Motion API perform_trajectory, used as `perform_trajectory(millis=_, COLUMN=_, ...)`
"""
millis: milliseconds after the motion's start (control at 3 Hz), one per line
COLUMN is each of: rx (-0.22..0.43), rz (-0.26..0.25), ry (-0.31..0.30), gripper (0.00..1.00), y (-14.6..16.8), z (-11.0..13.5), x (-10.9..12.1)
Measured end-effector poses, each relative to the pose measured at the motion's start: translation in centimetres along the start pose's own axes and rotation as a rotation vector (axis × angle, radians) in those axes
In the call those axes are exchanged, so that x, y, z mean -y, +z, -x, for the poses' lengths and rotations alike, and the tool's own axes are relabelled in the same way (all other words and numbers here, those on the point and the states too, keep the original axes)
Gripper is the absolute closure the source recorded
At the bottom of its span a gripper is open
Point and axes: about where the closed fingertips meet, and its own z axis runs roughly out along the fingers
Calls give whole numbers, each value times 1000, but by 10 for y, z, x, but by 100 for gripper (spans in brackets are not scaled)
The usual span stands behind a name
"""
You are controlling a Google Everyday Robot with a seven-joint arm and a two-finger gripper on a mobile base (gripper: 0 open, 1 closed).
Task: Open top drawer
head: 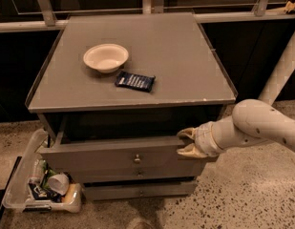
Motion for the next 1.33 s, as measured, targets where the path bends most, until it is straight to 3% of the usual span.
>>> perform_trajectory(millis=333, rx=13, rz=-13, ry=-14, gripper=100, y=-7, z=9, x=-5)
perform_trajectory(millis=667, rx=13, rz=-13, ry=-14, gripper=82, y=-7, z=9, x=-5)
perform_trajectory(millis=1333, rx=13, rz=-13, ry=-14, gripper=35, y=-6, z=9, x=-5)
